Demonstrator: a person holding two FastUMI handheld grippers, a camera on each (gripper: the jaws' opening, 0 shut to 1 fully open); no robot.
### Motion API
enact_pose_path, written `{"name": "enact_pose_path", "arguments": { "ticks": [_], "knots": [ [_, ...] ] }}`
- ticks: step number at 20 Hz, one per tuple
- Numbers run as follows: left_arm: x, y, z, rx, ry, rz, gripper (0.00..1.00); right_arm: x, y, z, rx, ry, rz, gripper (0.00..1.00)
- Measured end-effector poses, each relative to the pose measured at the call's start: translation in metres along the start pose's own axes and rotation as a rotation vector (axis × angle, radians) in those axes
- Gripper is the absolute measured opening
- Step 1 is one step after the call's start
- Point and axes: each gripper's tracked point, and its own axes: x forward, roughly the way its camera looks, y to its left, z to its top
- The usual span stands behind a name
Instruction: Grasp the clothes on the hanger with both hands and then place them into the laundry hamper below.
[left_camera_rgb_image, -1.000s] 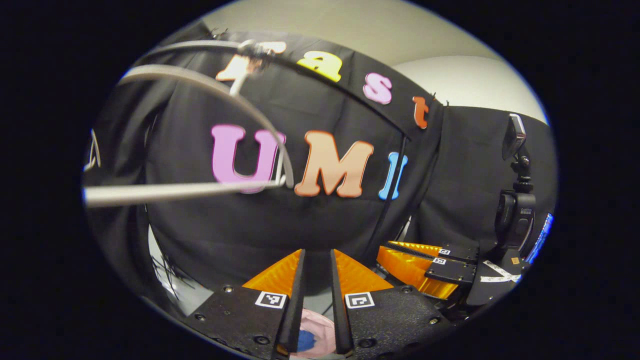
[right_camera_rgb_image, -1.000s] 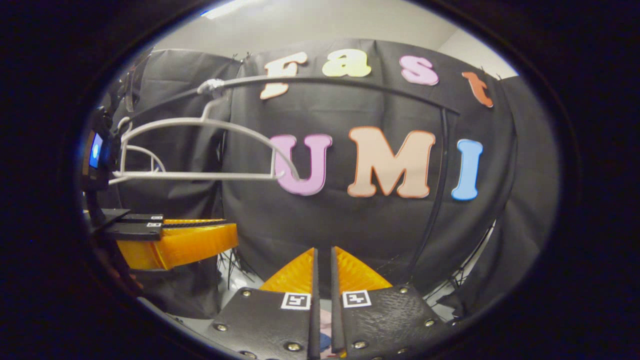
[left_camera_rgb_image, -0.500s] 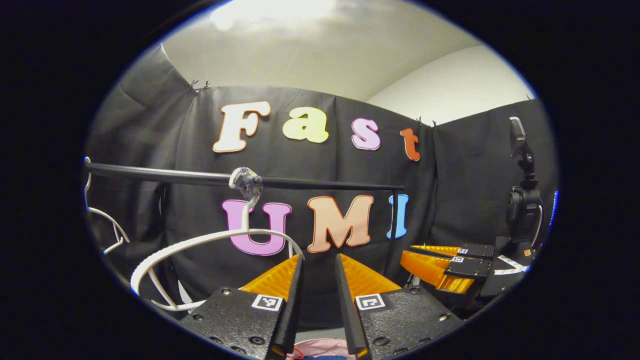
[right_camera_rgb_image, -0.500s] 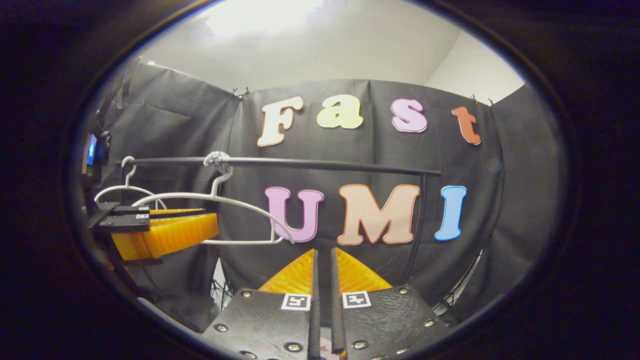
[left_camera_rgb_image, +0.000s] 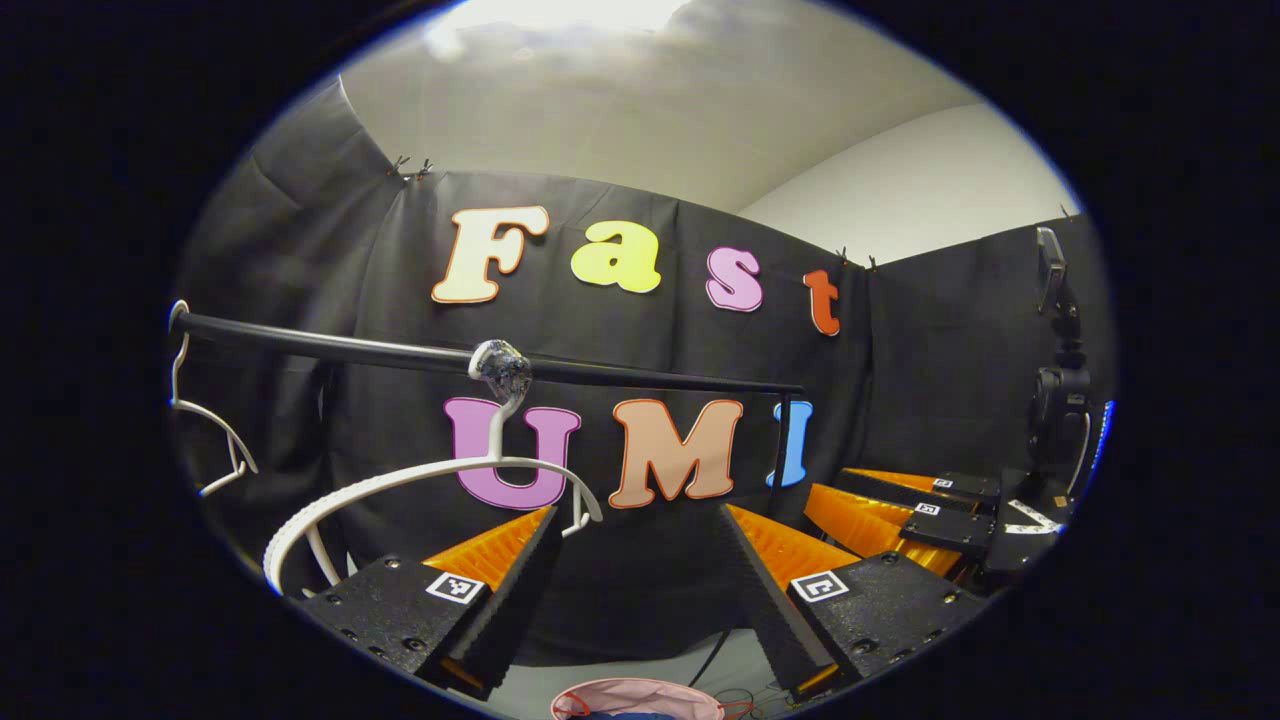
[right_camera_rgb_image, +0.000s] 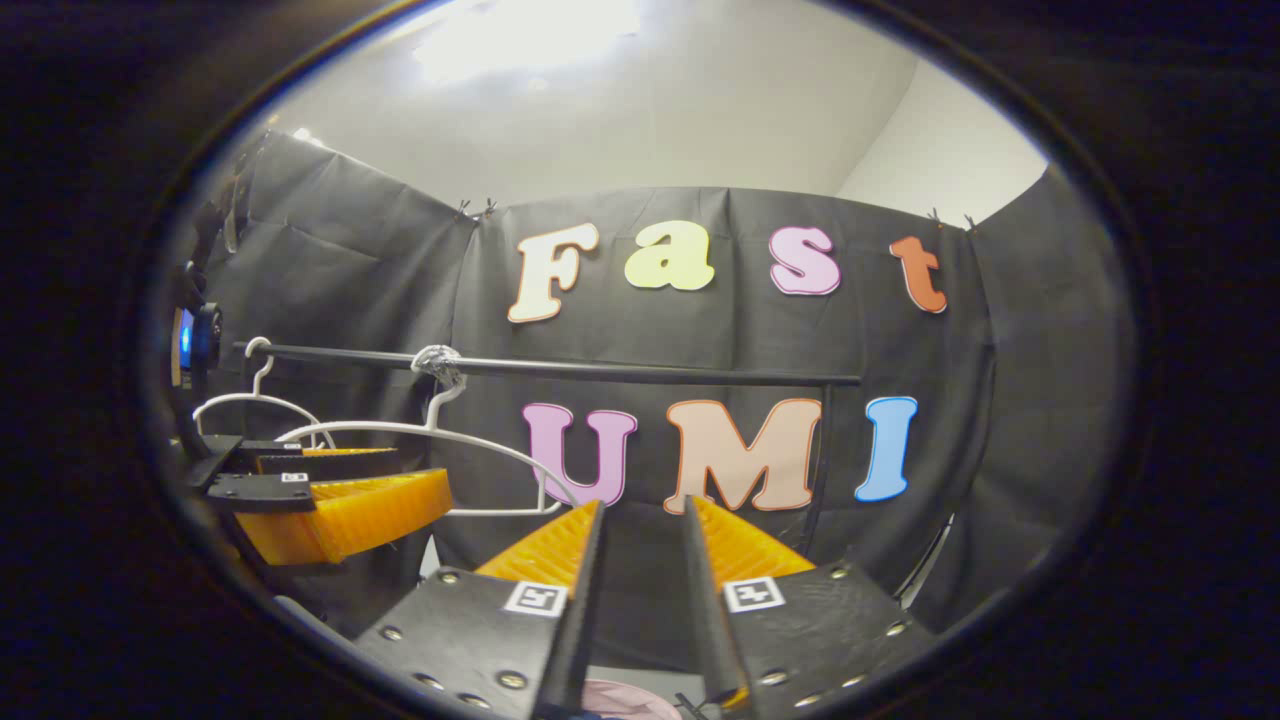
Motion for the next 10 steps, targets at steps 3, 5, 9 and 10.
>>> {"name": "enact_pose_path", "arguments": {
  "ticks": [3,5,9,10],
  "knots": [
    [-0.0015,-0.0002,-0.0008,0.007,0.000,0.006,0.98,-0.0002,-0.0023,0.0001,0.004,-0.001,0.000,0.65],
    [-0.0014,0.0003,-0.0019,0.008,0.004,0.011,0.94,0.0007,-0.0042,0.0007,0.004,-0.003,-0.008,0.85],
    [-0.0021,0.0028,-0.0007,0.007,0.004,0.023,0.96,-0.0022,-0.0075,0.0032,0.008,-0.012,-0.017,0.96],
    [-0.0024,0.0032,0.0004,0.006,0.003,0.026,0.96,-0.0026,-0.0075,0.0042,0.007,-0.013,-0.018,0.96]
  ]
}}
